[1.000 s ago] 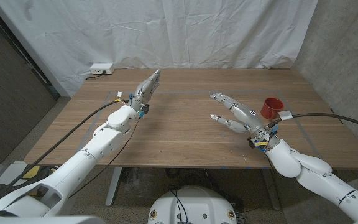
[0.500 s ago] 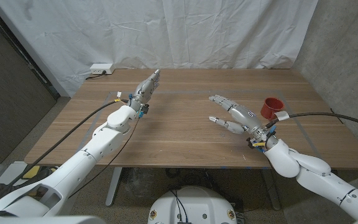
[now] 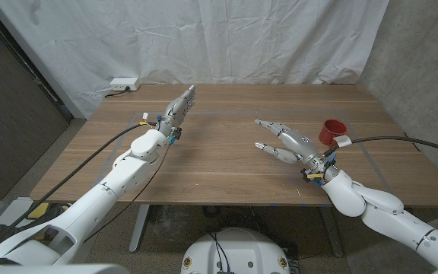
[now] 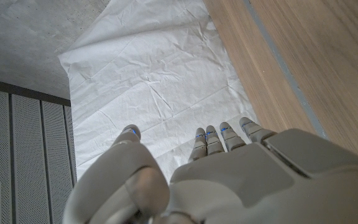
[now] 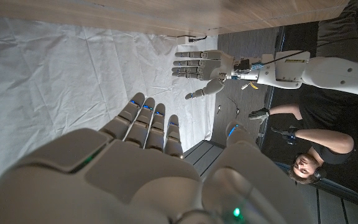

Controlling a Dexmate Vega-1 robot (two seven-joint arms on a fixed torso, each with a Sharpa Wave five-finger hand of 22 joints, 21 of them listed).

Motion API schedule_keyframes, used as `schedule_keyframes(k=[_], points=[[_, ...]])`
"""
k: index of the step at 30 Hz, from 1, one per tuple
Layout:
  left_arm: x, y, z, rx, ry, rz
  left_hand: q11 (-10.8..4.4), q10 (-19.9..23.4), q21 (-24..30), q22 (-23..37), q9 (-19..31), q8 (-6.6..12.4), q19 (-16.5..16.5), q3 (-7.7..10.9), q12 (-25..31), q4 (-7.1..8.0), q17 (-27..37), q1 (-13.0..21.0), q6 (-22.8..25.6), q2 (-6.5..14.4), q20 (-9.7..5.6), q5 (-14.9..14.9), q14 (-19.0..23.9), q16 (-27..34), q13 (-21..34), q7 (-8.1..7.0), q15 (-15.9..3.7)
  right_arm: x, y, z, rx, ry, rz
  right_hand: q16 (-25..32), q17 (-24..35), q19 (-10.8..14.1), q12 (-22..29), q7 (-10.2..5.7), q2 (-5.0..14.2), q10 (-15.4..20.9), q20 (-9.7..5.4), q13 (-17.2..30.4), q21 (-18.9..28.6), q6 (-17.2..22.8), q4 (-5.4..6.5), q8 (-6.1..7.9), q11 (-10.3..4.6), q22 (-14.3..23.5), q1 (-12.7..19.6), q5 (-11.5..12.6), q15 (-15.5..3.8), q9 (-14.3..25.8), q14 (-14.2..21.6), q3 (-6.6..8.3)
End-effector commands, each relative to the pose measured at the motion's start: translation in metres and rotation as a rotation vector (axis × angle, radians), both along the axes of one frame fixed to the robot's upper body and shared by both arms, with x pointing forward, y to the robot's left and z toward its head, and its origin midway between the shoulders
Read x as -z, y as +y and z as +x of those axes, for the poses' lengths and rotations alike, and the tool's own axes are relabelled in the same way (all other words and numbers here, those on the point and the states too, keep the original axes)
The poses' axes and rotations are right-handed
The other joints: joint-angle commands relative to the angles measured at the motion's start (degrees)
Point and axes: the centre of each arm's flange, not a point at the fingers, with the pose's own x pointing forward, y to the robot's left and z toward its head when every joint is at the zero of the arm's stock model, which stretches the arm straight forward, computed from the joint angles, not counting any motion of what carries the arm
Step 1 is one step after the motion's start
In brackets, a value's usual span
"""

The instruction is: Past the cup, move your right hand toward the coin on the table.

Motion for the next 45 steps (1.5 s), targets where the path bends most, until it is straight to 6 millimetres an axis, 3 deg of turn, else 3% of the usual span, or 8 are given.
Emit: schedule_keyframes(k=[1,45], points=[[-0.001,-0.001,0.001,0.002,-0.003,-0.001,0.03,0.1,-0.1,0.2,0.1,-0.21,0.0,-0.14,0.0,0.09,0.2,0.3,0.4,0.3,-2.55,0.0,-0.1,-0.2,0.2,0.24,0.16,0.000,-0.001,0.001,0.010,-0.004,-0.009,0.3,0.3,0.6,0.3,-0.01,0.60,0.5,0.02,0.1,-0.2,0.6,0.02,0.33,-0.12,0.1,0.0,0.1,0.25,0.2,0.4,-0.08],[0.001,-0.001,-0.001,0.000,-0.001,-0.002,-0.07,0.2,-0.4,0.2,0.1,-0.24,0.0,-0.44,0.0,0.08,0.2,0.4,0.4,0.5,-2.52,-0.1,-0.2,-0.2,0.2,0.25,0.22,0.024,0.012,0.018,0.110,-0.028,-0.166,-1.1,0.3,0.1,0.2,-0.76,0.65,0.8,-0.17,0.2,-1.6,2.2,-0.25,0.74,-0.68,0.2,-0.1,0.0,0.57,0.3,-1.3,-0.20]])
